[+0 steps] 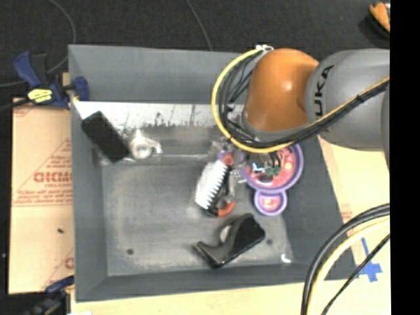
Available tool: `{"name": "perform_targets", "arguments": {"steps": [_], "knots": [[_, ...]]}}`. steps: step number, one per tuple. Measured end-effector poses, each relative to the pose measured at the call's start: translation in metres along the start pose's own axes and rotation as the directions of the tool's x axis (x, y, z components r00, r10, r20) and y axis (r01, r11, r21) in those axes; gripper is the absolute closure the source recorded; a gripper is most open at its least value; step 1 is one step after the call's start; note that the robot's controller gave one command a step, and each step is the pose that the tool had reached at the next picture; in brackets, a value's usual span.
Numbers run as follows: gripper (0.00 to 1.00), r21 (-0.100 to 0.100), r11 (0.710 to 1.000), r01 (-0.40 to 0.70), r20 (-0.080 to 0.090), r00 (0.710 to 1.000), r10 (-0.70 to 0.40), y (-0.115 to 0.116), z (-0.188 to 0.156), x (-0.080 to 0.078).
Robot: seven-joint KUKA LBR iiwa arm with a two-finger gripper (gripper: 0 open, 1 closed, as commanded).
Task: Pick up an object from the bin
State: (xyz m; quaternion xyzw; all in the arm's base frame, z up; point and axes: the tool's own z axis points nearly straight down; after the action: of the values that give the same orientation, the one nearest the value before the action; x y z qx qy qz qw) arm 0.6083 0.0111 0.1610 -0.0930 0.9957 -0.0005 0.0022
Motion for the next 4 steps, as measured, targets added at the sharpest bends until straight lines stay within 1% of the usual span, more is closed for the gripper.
{"name": "perform_targets", "arguments": {"steps": [1, 2, 3, 4], "knots": [[0.00, 0.003, 0.971, 0.239, 0.007, 0.971, -0.239, -0.025, -0.002, -0.002], [0.00, 0.004, 0.892, 0.452, 0.006, 0.892, -0.452, -0.020, 0.039, -0.035], [0.00, 0.009, 0.850, 0.527, 0.015, 0.850, -0.527, 0.008, 0.089, -0.029], [1.00, 0.009, 0.688, 0.726, 0.012, 0.688, -0.726, -0.018, 0.088, -0.040]]}}
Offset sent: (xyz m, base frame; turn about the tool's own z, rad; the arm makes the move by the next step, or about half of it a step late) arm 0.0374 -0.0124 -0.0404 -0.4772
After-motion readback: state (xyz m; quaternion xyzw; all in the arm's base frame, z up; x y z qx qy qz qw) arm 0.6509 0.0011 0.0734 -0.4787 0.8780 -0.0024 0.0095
